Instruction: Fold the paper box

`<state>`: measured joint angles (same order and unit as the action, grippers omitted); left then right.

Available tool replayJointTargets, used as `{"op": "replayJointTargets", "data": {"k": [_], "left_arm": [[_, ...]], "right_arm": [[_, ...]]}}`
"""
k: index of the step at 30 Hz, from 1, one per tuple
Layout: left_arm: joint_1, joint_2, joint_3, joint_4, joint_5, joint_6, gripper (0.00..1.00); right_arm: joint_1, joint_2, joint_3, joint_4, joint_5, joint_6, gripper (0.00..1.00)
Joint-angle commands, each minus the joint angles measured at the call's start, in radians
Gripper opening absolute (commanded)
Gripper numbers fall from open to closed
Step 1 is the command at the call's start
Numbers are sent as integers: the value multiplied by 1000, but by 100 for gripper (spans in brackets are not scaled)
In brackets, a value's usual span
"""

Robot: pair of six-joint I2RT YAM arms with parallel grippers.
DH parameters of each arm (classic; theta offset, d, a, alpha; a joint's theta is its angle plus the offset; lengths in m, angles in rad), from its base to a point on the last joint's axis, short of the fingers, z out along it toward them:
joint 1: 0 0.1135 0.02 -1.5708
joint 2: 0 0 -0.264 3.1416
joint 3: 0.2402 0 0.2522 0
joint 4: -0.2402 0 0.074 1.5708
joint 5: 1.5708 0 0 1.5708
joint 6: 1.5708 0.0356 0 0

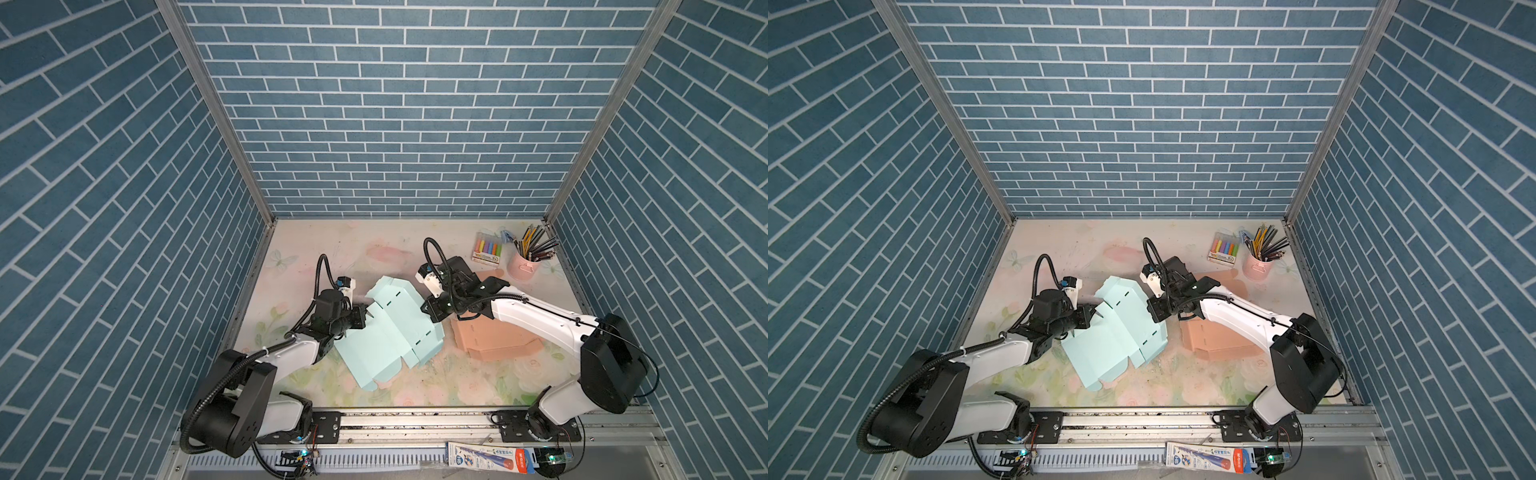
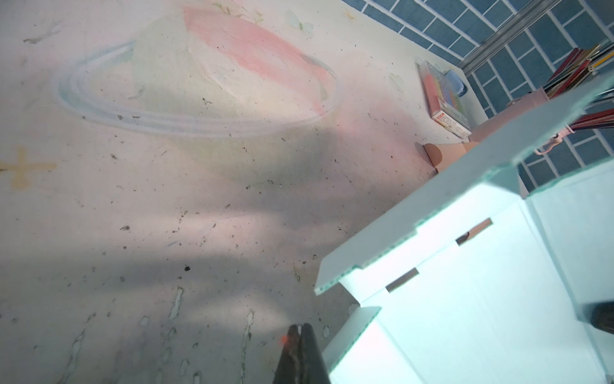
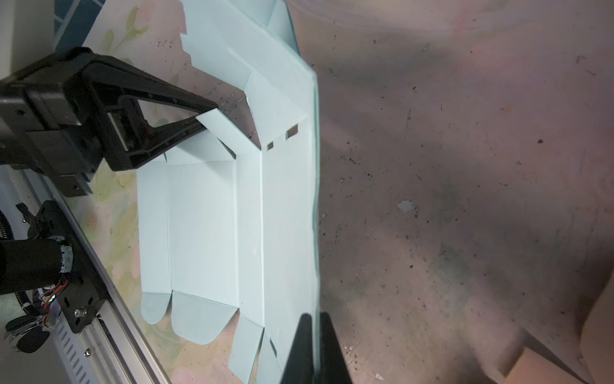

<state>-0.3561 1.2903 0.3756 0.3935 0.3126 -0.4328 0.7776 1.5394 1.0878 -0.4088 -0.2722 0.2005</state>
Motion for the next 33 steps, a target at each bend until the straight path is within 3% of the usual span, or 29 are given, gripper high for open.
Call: {"op": "replayJointTargets", "data": {"k": [1, 11, 25, 33], "left_arm": [[-18, -33, -26, -21, -2, 4, 0], [-122, -99, -71, -31, -16, -42, 0], [-122, -248, -62, -145, -49, -52, 0], [-120, -353, -21, -221, -77, -67, 0]], "right_arm": [[16, 11, 42, -33, 35, -50, 0], [100, 57, 108, -94, 213, -85, 0], [279, 37, 101, -101, 498, -209, 0], [327, -25, 66, -62, 560, -259, 0]]}}
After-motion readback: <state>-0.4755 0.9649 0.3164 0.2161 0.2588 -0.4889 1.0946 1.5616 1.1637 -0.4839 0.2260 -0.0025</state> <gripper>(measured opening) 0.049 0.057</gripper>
